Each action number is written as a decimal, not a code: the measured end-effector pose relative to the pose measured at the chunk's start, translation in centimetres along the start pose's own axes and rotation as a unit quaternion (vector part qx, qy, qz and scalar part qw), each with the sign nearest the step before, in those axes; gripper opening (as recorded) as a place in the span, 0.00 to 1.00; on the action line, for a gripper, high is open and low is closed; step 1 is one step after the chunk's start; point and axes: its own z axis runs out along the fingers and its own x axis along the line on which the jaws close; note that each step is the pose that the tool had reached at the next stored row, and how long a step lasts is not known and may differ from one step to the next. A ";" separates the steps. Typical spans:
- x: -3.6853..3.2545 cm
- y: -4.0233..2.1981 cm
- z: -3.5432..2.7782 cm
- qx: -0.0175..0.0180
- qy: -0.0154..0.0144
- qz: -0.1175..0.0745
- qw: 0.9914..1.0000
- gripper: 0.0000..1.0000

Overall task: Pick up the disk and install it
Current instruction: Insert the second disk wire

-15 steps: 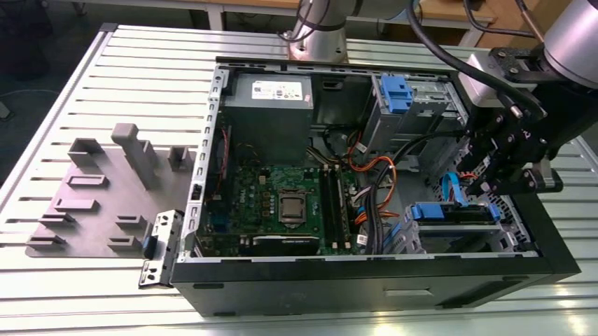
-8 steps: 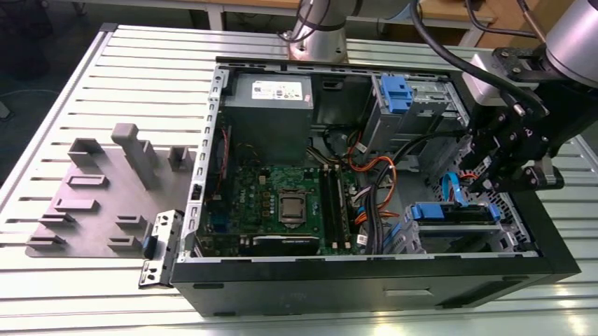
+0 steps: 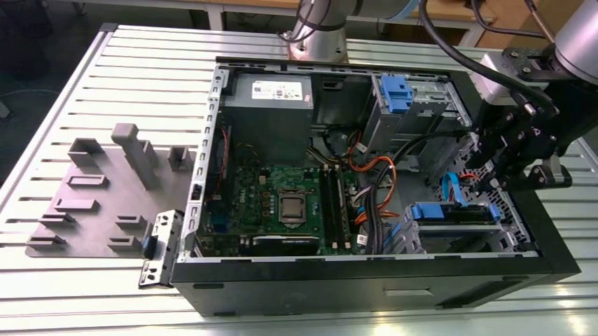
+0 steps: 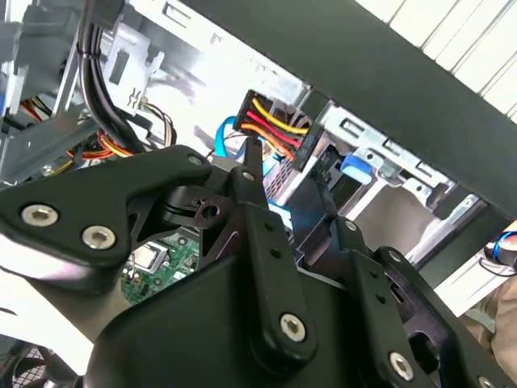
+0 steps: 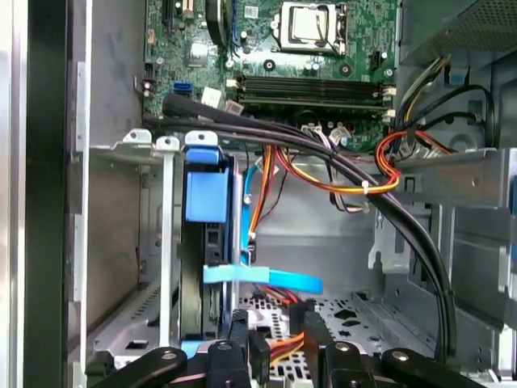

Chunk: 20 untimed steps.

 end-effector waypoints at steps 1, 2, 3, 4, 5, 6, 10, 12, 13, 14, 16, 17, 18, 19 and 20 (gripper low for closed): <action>-0.02 -0.17 0.01 0.000 0.000 0.000 1.000 0.41; -0.04 -0.33 0.03 0.000 0.000 0.000 1.000 0.41; -0.04 -0.50 0.04 0.000 0.000 0.000 1.000 0.41; -0.05 -0.67 0.05 0.000 0.000 0.000 1.000 0.41; -0.06 -0.84 0.06 0.000 0.000 0.000 1.000 0.41; -0.07 -1.02 0.08 0.000 0.000 0.000 1.000 0.41; -0.11 -1.69 0.15 0.000 0.001 0.000 1.000 0.41; -0.12 -1.78 0.16 0.000 0.001 0.000 1.000 0.41; -0.11 -1.79 0.17 0.000 0.001 0.000 1.000 0.41; -0.11 -1.80 0.18 0.000 0.001 0.000 1.000 0.41; -0.11 -1.80 0.19 0.000 0.001 0.000 1.000 0.41; -0.11 -1.76 0.21 0.000 0.001 0.000 1.000 0.41; -0.11 -1.73 0.23 0.000 0.001 0.000 1.000 0.41; -0.11 -1.72 0.24 0.000 0.001 0.000 1.000 0.41; -0.11 -1.71 0.25 0.000 0.001 0.000 1.000 0.41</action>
